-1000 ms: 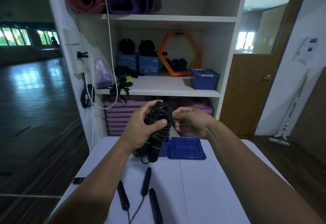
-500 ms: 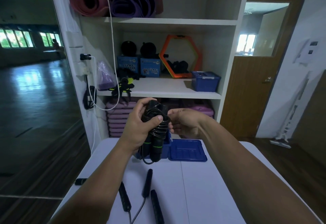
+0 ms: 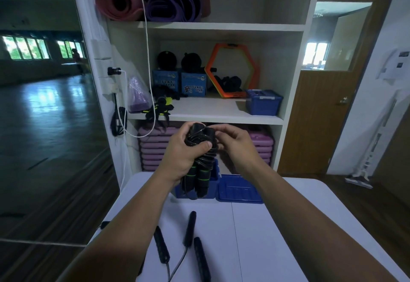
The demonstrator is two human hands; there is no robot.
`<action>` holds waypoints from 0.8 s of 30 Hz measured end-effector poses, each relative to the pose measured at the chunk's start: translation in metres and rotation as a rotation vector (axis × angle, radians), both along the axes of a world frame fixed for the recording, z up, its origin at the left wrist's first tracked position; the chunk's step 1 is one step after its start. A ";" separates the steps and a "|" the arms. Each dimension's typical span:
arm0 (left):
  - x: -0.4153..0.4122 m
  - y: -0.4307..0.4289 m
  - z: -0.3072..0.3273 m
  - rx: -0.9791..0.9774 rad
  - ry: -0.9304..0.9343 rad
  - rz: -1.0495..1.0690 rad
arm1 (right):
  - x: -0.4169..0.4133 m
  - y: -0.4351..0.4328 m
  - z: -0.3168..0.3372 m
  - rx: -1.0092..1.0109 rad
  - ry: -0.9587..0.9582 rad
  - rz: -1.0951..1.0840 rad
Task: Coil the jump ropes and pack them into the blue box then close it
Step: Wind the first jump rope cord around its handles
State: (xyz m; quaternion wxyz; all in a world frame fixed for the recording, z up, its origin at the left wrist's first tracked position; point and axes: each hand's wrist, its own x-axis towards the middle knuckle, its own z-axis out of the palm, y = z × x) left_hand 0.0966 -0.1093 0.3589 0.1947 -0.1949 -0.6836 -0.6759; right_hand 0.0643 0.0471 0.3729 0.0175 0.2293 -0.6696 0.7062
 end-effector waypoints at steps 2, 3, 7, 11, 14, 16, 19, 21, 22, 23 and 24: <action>0.002 0.002 0.000 -0.002 -0.002 -0.004 | 0.001 0.003 0.006 -0.001 0.045 0.031; 0.002 0.003 0.000 -0.006 -0.002 -0.005 | 0.003 0.006 0.011 0.047 0.102 0.052; 0.004 0.005 0.002 -0.018 -0.012 -0.008 | 0.008 0.017 0.031 0.376 0.323 0.076; 0.005 0.003 0.009 -0.021 0.007 -0.004 | 0.007 0.024 0.036 0.384 0.338 0.076; 0.007 0.003 0.012 -0.030 -0.003 -0.031 | 0.005 0.027 0.035 0.341 0.305 0.092; 0.008 0.002 0.012 -0.030 -0.025 -0.078 | 0.005 0.027 0.034 0.332 0.290 0.091; 0.011 0.006 0.016 0.041 -0.093 -0.079 | 0.008 0.022 0.032 0.243 0.262 0.077; 0.011 0.008 0.019 0.035 -0.132 0.037 | 0.008 0.018 0.029 0.188 0.241 0.075; 0.010 0.009 0.019 0.015 -0.131 0.090 | 0.008 0.017 0.027 0.161 0.223 0.082; 0.009 0.009 0.017 0.001 -0.122 0.118 | 0.008 0.015 0.025 0.141 0.207 0.088; 0.009 0.010 0.016 -0.003 -0.112 0.124 | 0.008 0.014 0.023 0.126 0.196 0.093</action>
